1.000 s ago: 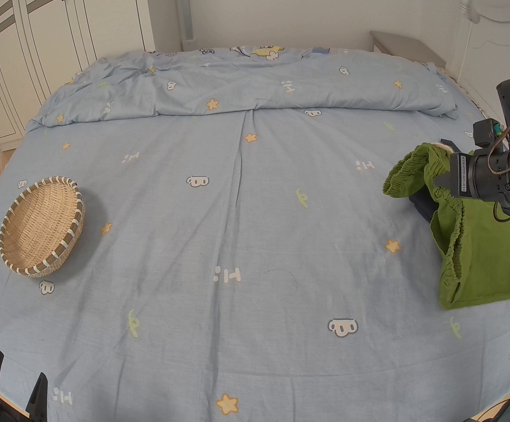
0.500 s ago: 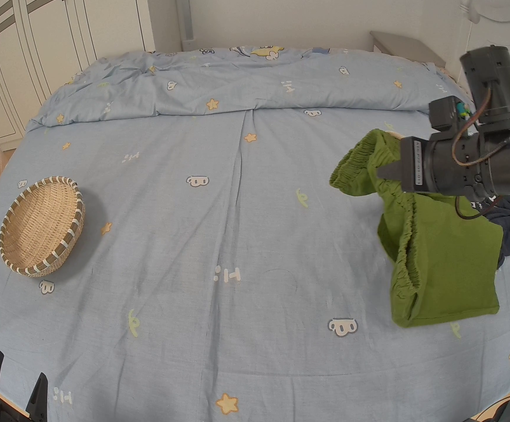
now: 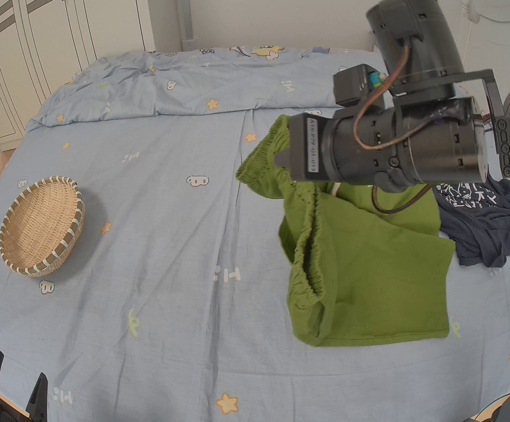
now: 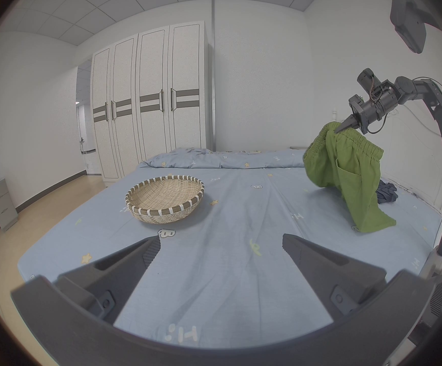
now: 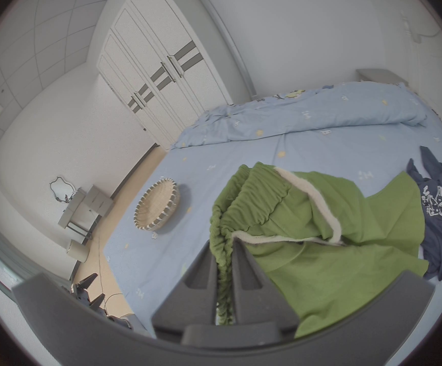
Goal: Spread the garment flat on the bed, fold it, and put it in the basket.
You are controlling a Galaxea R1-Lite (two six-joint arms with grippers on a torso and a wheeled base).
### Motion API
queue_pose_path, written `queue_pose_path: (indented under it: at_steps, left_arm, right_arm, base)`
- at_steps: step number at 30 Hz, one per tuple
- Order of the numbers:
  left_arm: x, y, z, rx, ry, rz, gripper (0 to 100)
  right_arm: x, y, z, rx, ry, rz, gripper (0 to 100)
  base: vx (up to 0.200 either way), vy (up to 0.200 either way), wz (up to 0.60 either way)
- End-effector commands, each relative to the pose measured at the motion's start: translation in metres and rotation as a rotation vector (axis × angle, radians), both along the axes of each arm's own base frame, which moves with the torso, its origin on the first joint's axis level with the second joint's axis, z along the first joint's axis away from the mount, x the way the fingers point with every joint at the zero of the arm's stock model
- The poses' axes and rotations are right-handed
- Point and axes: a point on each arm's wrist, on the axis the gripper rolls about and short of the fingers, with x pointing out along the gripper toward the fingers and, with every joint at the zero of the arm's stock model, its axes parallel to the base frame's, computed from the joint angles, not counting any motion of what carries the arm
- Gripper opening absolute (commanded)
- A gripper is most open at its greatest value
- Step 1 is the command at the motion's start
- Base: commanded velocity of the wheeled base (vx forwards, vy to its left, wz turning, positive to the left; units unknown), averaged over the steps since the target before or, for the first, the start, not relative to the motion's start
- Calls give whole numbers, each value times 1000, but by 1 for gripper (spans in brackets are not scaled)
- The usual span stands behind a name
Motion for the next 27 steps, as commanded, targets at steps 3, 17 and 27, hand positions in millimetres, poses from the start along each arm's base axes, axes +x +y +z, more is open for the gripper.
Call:
queue_pose_path:
  at_steps: [3, 17, 27]
  left_arm:
    - [0, 0, -5, 0, 7, 1, 100]
    - [0, 0, -5, -1, 7, 1, 100]
    - [0, 0, -5, 0, 7, 1, 100]
  right_arm:
    - [-3, 35, -10, -5, 8, 67, 0]
    - [-4, 75, -7, 39, -9, 119, 0]
    - [0, 91, -17, 60, 15, 111, 100]
  base:
    - [0, 0, 0]
    - [0, 0, 0]
    - [0, 0, 0]
